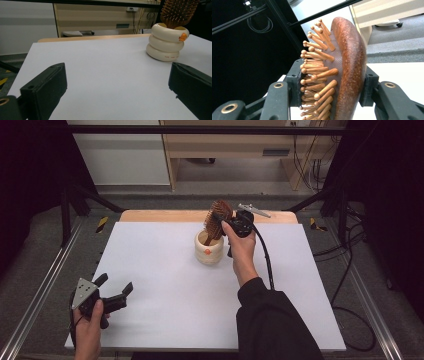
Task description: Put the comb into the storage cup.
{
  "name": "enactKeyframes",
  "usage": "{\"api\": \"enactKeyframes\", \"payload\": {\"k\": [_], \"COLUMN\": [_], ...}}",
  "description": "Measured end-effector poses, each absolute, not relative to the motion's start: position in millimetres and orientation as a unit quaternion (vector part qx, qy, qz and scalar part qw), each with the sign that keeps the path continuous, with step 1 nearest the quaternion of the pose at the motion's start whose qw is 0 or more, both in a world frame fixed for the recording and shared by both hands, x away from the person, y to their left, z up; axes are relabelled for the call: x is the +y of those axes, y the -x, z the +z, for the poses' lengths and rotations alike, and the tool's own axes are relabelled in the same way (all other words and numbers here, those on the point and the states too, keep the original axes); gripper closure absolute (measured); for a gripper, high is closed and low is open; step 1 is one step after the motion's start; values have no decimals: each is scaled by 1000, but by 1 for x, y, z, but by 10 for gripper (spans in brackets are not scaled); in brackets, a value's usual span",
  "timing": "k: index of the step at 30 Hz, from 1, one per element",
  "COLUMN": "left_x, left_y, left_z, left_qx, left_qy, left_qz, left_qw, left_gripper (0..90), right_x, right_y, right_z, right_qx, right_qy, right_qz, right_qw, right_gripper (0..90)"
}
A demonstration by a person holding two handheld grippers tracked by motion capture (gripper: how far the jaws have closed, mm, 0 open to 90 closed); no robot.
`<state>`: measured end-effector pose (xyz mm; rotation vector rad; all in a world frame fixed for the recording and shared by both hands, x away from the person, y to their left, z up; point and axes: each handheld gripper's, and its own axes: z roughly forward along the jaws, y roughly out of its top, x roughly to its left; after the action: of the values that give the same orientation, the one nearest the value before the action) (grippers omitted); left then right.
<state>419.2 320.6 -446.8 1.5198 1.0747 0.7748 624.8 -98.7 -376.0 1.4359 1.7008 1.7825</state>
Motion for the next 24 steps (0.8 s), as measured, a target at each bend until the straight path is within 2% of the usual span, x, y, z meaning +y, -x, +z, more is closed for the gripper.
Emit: {"api": "enactKeyframes", "payload": {"k": [24], "left_x": [320], "left_y": [-420], "left_z": [-447], "left_qx": [450], "left_qy": [-640], "left_qz": [324], "left_qw": [533], "left_gripper": [18], "right_x": [-108], "right_y": [-627], "right_z": [-381], "right_qx": [581], "right_qy": [-509], "right_qz": [621], "right_qw": [133], "right_gripper": [477]}}
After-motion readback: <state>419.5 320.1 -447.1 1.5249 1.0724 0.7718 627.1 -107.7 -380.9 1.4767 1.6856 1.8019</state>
